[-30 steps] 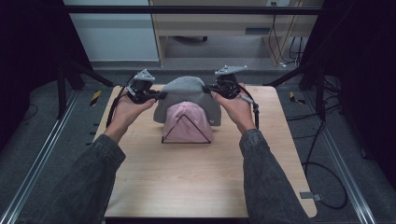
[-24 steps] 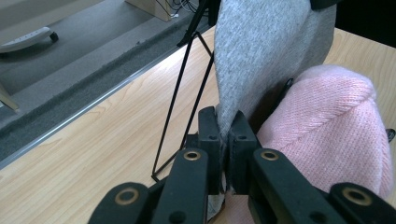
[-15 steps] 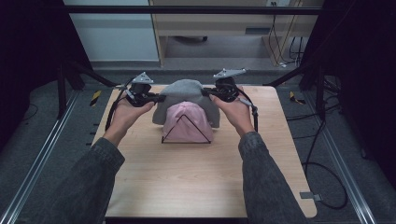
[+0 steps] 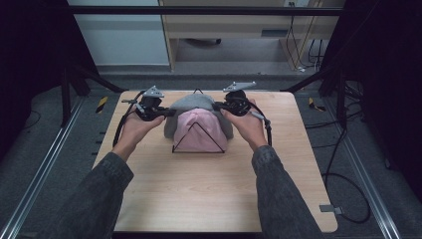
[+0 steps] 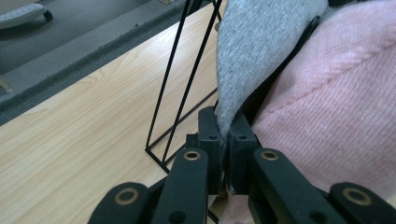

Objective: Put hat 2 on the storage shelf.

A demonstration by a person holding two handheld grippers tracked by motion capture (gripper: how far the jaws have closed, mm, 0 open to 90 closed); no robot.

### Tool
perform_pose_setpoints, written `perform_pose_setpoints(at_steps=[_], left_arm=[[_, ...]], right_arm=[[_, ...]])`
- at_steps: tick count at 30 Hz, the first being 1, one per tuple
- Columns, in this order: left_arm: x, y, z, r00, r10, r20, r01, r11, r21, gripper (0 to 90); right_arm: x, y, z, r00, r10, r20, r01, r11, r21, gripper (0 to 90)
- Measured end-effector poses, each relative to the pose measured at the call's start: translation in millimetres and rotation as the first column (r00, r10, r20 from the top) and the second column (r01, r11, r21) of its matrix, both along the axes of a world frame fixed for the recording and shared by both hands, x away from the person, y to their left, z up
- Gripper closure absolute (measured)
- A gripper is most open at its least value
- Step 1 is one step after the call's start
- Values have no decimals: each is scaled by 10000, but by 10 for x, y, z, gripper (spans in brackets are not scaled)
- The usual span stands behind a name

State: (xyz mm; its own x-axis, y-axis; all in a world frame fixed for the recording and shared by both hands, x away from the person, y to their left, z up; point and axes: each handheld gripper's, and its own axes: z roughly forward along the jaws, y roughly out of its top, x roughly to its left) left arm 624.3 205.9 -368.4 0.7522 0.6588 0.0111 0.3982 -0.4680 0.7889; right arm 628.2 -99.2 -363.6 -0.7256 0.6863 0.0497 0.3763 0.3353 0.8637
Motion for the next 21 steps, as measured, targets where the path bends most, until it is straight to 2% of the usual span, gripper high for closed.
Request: perform_pose_setpoints(at_steps=[15,21], left_arm=[[-23,-44,-110,9998,-57,-176,60,9998,163,864],[-16,-53,-147,9997,106,-222,-106,9999,6,852]], right_arm=[[-56,-31,-167,9997,-119,-235,118,9999,-48,852],[-41,-45,-192,9987,-305,-404,300,9995,-131,800]])
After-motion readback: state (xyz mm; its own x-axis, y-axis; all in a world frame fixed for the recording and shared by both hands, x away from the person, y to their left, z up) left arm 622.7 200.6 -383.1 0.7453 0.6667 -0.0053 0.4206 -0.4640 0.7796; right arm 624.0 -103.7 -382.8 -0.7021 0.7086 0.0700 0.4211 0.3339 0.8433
